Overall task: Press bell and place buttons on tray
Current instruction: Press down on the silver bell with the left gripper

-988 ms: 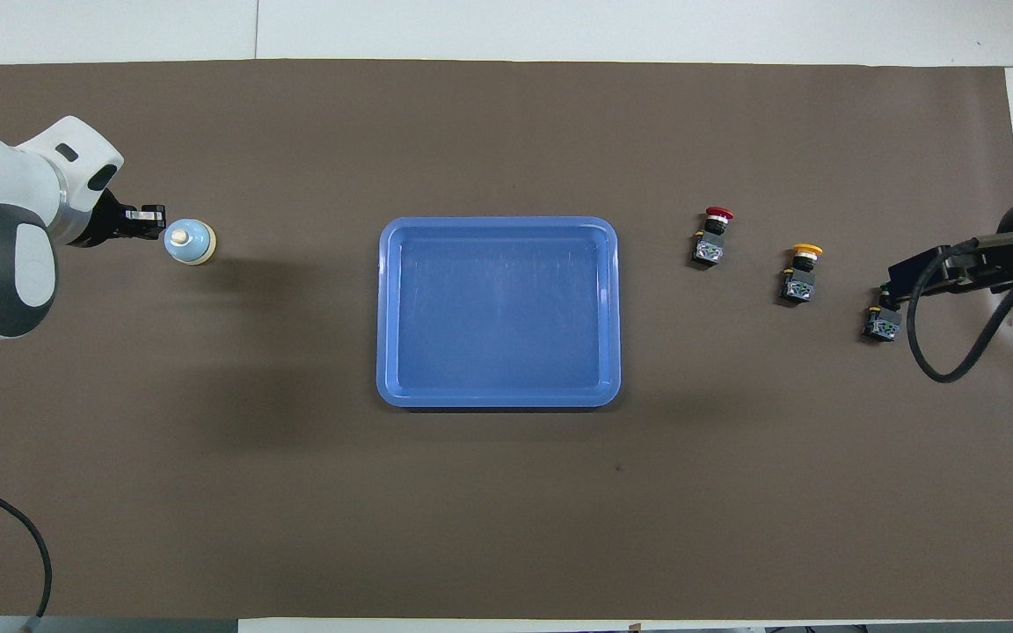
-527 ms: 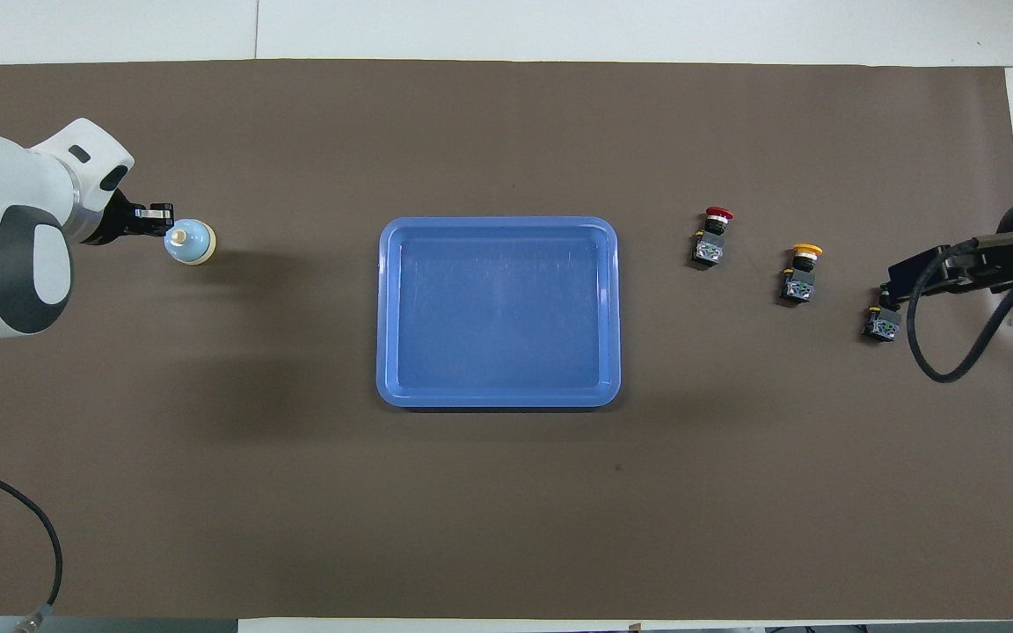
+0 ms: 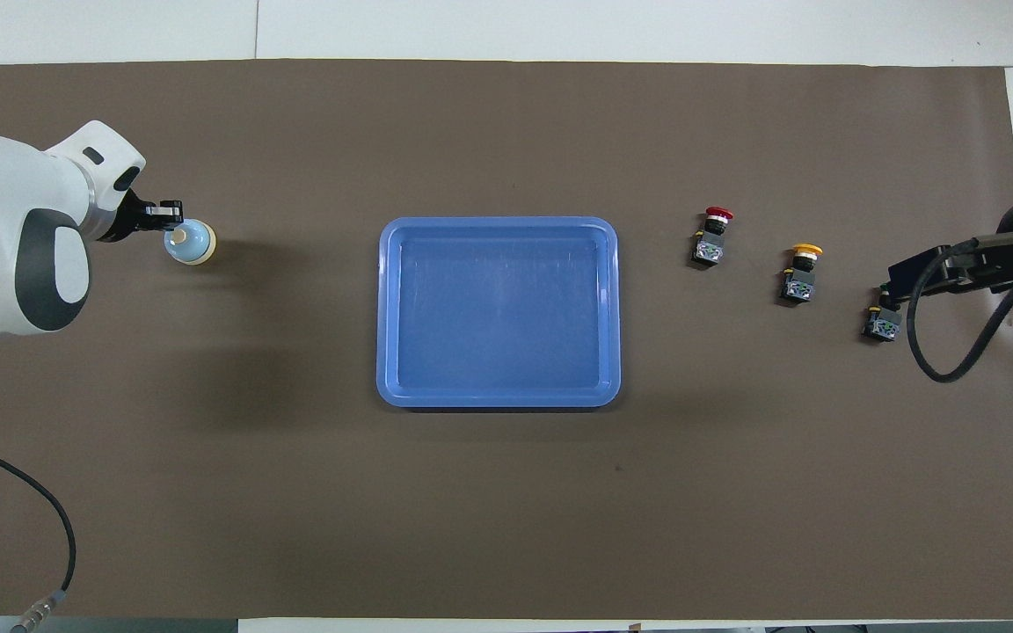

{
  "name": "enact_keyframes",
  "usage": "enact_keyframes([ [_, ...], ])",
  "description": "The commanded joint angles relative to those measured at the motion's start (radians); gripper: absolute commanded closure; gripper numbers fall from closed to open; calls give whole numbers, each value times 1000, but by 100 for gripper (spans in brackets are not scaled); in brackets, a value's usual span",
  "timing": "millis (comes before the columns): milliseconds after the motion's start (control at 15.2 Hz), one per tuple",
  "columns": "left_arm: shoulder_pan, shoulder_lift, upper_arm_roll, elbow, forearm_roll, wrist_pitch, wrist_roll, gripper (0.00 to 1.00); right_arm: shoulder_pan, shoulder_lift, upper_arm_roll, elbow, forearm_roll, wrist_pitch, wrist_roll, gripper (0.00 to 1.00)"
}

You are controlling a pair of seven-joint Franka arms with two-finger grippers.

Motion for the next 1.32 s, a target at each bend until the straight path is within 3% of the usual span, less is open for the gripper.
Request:
enact_keyframes([
  [0, -4, 14, 4, -30, 19, 77, -12, 100, -11, -5, 9, -2, -2, -1, 17, 0],
  [198, -1, 11, 4, -85, 19, 168, -13, 100, -11, -4, 9, -2, -2, -1, 17, 0],
  [329, 0, 11, 4, -81, 19, 162, -13, 100, -11, -4, 9, -2, -2, -1, 17, 0],
  [725, 0, 6, 5, 41, 19, -57, -12, 100, -11, -4, 9, -2, -2, -1, 17, 0],
  [1252, -17, -29, 5, -17, 19, -73, -33, 100, -11, -5, 9, -2, -2, -1, 17, 0],
])
